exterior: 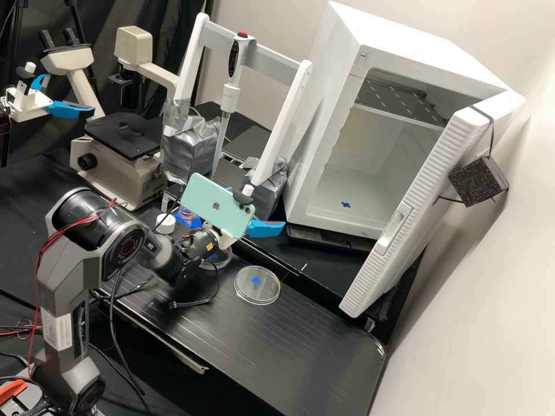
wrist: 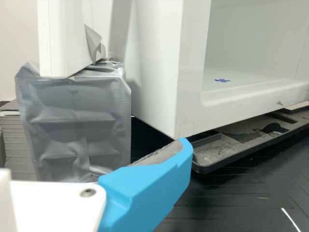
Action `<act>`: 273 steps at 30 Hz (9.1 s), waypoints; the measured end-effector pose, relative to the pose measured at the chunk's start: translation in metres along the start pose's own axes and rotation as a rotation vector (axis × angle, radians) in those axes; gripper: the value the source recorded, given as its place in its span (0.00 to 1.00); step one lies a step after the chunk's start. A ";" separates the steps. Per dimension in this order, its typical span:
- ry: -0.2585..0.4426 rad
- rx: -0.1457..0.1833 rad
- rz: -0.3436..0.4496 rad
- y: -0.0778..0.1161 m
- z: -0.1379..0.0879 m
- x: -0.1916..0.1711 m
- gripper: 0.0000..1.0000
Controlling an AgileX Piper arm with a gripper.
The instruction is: Use the pipette
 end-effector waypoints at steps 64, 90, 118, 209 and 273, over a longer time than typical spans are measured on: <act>0.241 -0.211 0.053 0.041 -0.221 0.039 0.00; 0.232 -0.223 0.034 0.037 -0.219 0.044 0.00; 0.231 -0.223 0.034 0.037 -0.219 0.043 0.00; 0.391 0.035 0.192 0.065 -0.180 -0.073 0.00; 0.256 -0.025 0.136 -0.010 -0.127 -0.069 0.00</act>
